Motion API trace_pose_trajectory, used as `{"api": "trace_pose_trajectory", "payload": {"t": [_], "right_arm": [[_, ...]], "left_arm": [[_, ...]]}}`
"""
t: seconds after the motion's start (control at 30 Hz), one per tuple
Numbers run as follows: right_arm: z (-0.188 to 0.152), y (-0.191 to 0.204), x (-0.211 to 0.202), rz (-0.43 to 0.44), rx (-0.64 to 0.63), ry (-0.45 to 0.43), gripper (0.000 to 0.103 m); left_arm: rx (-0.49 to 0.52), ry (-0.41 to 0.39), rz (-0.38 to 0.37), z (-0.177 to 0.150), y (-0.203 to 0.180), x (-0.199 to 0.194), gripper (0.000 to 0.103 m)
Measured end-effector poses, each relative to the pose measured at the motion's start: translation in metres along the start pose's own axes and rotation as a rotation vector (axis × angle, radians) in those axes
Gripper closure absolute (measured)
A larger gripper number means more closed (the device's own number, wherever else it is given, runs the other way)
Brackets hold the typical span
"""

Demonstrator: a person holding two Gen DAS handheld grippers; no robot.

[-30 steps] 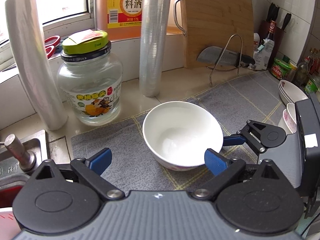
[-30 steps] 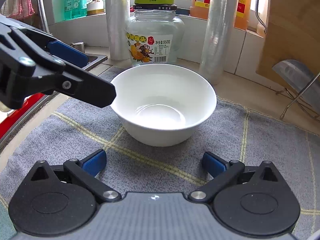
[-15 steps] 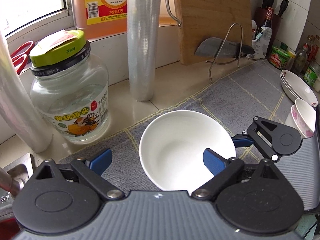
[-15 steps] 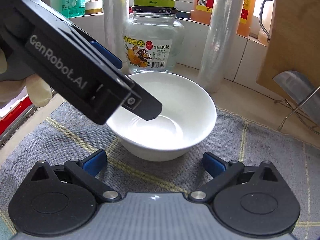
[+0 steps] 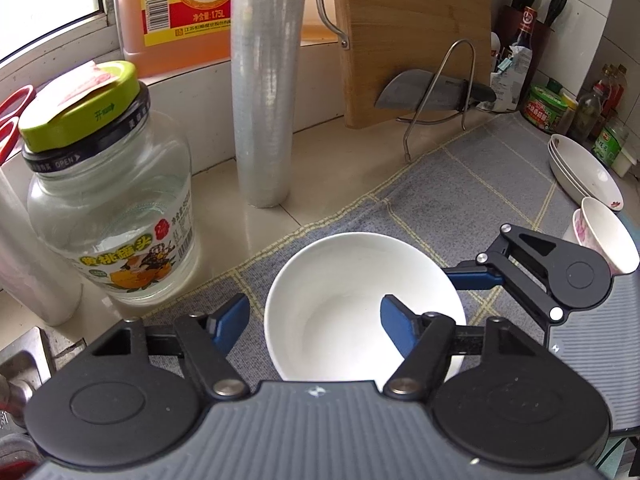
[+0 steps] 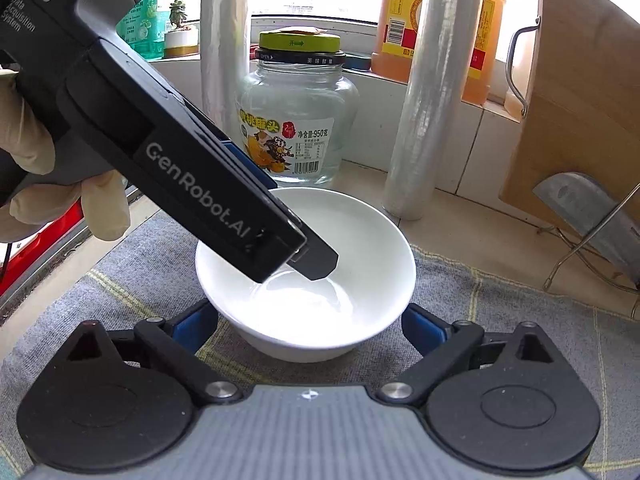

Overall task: Organize plates and bowls
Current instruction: 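Grasp the bowl rim with the left tool and lift it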

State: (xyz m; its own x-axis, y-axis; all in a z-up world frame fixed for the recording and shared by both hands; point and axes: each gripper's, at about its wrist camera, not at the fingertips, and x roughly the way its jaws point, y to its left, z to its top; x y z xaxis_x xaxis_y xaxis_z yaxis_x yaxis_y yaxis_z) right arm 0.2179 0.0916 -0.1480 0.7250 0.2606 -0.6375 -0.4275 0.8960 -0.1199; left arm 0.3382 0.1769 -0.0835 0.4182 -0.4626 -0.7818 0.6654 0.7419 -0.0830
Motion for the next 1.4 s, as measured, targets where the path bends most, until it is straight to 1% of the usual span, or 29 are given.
{"api": "trace_pose_trajectory", "payload": {"t": [0.07,0.13,0.23,0.37,0.63,0.93,1.2,1.4], "right_arm": [[0.001,0.0,0.0,0.004,0.0,-0.002,0.009],[0.001,0.0,0.0,0.001,0.001,-0.001,0.009],[0.001,0.001,0.001,-0.002,0.008,-0.001,0.009],[0.001,-0.001,-0.001,-0.001,0.017,0.001,0.009],[0.001,-0.003,-0.004,0.007,0.04,-0.005,0.009],[0.0,-0.009,-0.006,0.033,0.092,-0.013,0.009],[0.001,-0.006,-0.008,0.024,0.079,-0.006,0.009],[0.002,-0.002,-0.017,0.019,0.059,-0.007,0.009]], "left_arm": [[0.002,0.009,-0.012,0.001,0.001,0.001,0.042],[0.005,0.018,-0.02,0.003,0.001,0.002,0.045],[0.019,0.026,-0.023,0.005,0.0,0.003,0.045],[0.035,0.043,-0.026,0.008,0.001,0.005,0.049],[0.045,0.062,-0.023,0.01,0.002,0.008,0.049],[0.058,0.063,-0.026,0.012,-0.001,0.009,0.049],[0.067,0.065,-0.024,0.011,-0.002,0.008,0.05],[0.075,0.056,-0.02,0.008,-0.007,-0.001,0.05]]}}
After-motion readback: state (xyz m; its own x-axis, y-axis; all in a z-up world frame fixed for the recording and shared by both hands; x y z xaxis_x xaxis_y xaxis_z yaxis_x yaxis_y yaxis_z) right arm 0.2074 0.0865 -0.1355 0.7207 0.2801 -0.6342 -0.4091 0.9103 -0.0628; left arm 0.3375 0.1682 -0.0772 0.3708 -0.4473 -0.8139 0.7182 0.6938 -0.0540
